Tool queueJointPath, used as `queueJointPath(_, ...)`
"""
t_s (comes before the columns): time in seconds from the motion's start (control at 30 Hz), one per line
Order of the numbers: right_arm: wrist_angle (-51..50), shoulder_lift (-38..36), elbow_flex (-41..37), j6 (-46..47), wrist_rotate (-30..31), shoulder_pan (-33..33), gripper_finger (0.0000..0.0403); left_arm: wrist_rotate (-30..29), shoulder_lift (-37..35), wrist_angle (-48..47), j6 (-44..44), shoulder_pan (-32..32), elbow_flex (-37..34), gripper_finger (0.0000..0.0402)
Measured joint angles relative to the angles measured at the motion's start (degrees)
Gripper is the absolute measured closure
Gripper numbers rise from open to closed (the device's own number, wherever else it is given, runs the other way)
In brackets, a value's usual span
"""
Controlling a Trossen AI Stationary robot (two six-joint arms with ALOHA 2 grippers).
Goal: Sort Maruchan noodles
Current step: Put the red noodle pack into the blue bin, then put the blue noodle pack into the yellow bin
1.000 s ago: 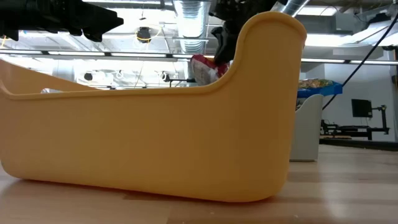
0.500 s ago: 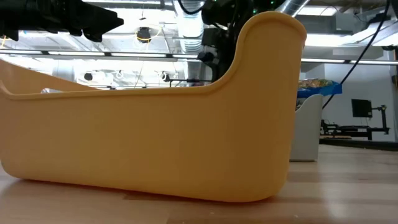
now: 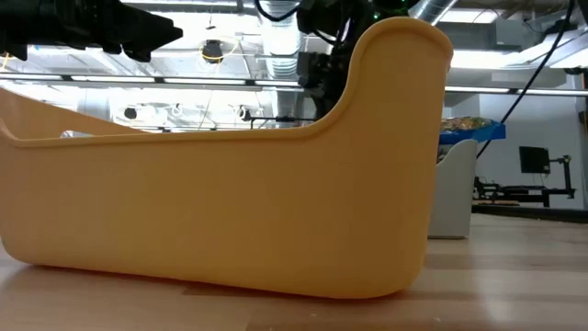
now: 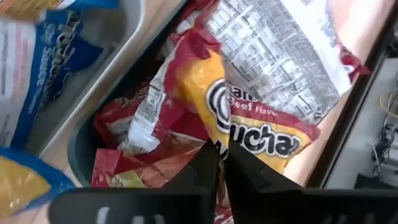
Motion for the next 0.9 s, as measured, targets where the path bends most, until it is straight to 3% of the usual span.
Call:
queueJointPath(0.3,2.27,0.0,0.0,6.39,1.17,0.31,0.0305,0.02,0.0,-0.07,0.17,0.0,0.0,0.0237)
queueJointPath(0.67,2.99,0.0,3.54,11.63,7.8,3.15,0.0184,0.04,0.0,-0.09,0.15,0.0,0.0,0.0237)
queueJointPath(0.77,-1.11,0.0,5.6,14.39,10.85,3.97,0.0162,0.03,0.0,-0.13,0.13,0.0,0.0,0.0237)
queueJointPath(0.9,-13.69,0.0,9.14,21.7,9.35,4.54,0.0153,0.04,0.0,-0.38,0.13,0.0,0.0,0.0237)
